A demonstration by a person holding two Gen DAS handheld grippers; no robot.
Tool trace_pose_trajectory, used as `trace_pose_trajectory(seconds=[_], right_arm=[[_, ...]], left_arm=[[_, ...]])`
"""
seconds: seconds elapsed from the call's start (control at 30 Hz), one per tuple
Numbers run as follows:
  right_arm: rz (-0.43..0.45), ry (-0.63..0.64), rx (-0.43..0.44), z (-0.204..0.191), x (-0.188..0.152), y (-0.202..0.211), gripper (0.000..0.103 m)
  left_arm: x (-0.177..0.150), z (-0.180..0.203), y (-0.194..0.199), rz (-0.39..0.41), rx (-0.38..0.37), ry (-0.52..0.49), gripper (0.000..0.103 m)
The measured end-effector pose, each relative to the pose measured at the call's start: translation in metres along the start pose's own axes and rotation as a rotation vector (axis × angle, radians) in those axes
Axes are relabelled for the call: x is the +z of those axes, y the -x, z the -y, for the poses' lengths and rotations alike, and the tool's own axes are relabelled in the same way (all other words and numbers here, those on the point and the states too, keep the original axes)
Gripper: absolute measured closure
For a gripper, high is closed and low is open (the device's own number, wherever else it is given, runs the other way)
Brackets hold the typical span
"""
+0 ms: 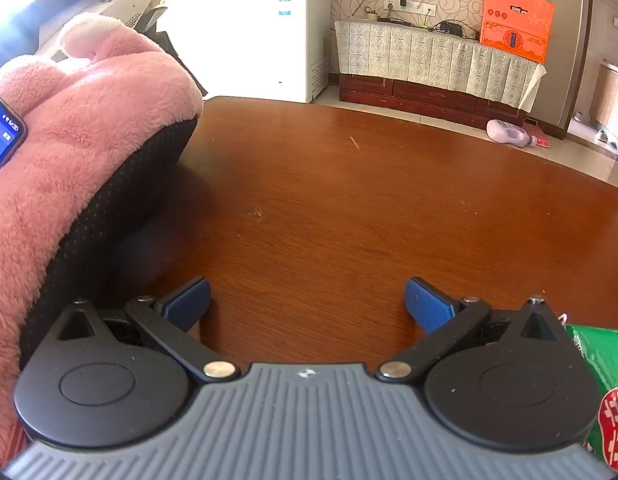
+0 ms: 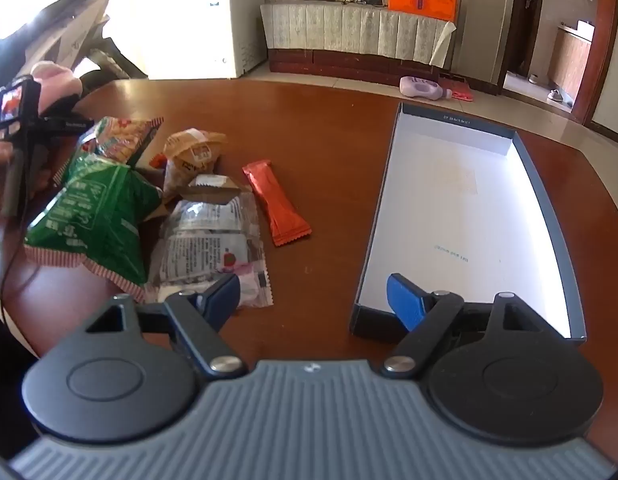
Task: Organize snacks
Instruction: 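Move the left gripper toward the pile of snacks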
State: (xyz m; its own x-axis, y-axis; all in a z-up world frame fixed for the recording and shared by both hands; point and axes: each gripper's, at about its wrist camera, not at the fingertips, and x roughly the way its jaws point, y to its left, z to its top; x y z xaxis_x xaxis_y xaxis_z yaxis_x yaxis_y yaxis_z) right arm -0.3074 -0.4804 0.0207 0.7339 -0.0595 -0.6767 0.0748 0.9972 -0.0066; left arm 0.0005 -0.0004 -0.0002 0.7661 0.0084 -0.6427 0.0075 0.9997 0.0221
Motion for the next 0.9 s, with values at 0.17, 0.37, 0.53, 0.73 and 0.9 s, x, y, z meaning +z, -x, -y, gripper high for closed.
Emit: trace_pose_trajectory(seconds=[0.17, 0.37, 0.53, 0.73, 0.9], right_arm=[[0.052, -0.051, 0.065, 0.002, 0.006, 0.008, 0.021], [0.088, -0.147, 0.113, 0.003, 0.011, 0.009, 0.021], [0.128, -0.199, 0.149, 0.007, 0.014, 0.014, 0.021], [0.214, -0.216, 0.171, 0.01, 0.016, 0.027, 0.021], [0.262, -0.2, 0.153, 0.01, 0.013, 0.037, 0.021]], left_arm=[[-0.001, 0.001, 0.001, 0.007, -0.006, 0.0, 0.0], [0.006, 0.006, 0.027, -0.009, 0.096, -0.013, 0.0], [0.016, 0.023, 0.113, 0.169, 0.029, -0.054, 0.0], [0.012, 0.089, 0.225, 0.185, -0.007, -0.08, 0.0], [-0.069, 0.164, 0.307, 0.216, -0.132, -0.084, 0.0]])
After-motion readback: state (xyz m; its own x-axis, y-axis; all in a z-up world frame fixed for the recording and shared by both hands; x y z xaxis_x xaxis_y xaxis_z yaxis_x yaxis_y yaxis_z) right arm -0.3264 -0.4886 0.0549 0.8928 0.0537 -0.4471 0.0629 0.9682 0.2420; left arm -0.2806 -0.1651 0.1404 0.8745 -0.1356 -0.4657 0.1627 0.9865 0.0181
